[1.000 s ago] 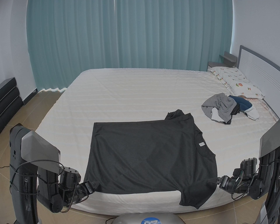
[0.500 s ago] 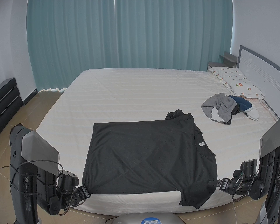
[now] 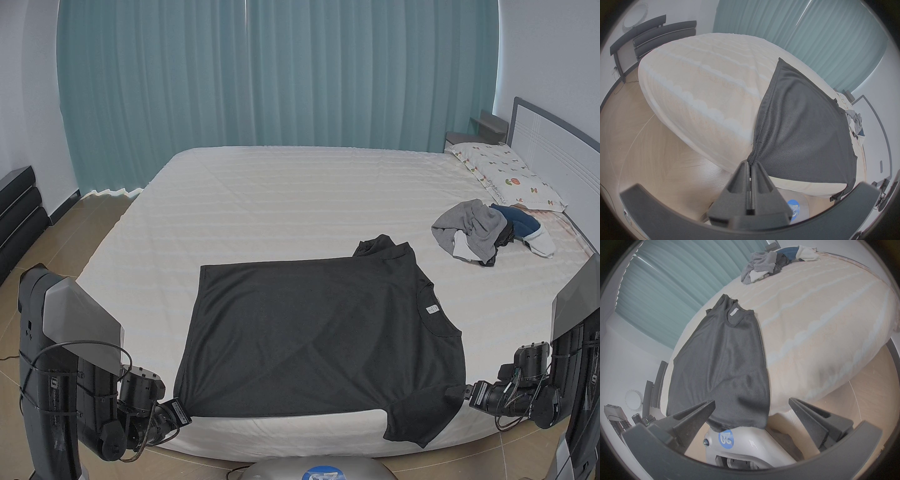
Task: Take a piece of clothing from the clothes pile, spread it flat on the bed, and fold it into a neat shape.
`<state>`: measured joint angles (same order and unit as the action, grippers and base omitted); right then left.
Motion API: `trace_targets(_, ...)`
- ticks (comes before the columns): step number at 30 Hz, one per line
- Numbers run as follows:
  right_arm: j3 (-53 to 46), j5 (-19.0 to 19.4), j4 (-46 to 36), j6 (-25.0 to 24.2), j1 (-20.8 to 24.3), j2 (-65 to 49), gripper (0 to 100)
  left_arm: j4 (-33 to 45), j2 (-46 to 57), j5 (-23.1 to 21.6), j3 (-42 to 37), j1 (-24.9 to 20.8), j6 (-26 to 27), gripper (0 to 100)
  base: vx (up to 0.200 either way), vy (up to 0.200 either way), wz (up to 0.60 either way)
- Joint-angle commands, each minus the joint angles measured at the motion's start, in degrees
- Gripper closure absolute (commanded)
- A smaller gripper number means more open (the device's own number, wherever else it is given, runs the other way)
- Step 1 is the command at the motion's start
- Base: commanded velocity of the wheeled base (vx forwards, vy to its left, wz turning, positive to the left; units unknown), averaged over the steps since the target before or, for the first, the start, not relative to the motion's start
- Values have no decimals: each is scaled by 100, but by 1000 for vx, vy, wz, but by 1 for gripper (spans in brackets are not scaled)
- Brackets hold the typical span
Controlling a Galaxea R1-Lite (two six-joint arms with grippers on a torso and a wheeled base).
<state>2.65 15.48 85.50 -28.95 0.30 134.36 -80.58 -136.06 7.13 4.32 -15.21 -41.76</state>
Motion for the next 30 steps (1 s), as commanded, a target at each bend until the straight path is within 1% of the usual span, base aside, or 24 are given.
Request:
trace_targets(1,69,25,116,-23,49,213,0,-2,0,-1,8,10,-16,100,0,0,0)
trace_targets(4,78,34,186,-23,49,257,0,-2,0,-10,17,18,-25,100,0,0,0)
trace_targets(5,105,25,195,-23,49,283,100,-2,-8,-10,17,18,-25,100,0,0,0)
trace_targets(12,69,7,195,-23,-39,257,100,-2,-43,-36,34,36,-33,100,0,0,0)
trace_targets(18,-45,-1,195,48,-241,222,100,-2,-35,-45,34,54,-33,100,0,0,0)
trace_targets(19,-89,-1,195,83,-285,213,100,-2,-35,-45,34,62,-33,100,0,0,0)
trace_targets(23,-194,16,195,496,-540,231,100,-2,-35,-54,25,80,-33,100,0,0,0)
trace_targets(26,-194,34,203,557,-611,239,100,-2,-35,-54,34,106,-33,100,0,0,0)
trace_targets(30,-194,166,291,513,-611,248,100,-2,-26,-54,34,142,-33,100,0,0,0)
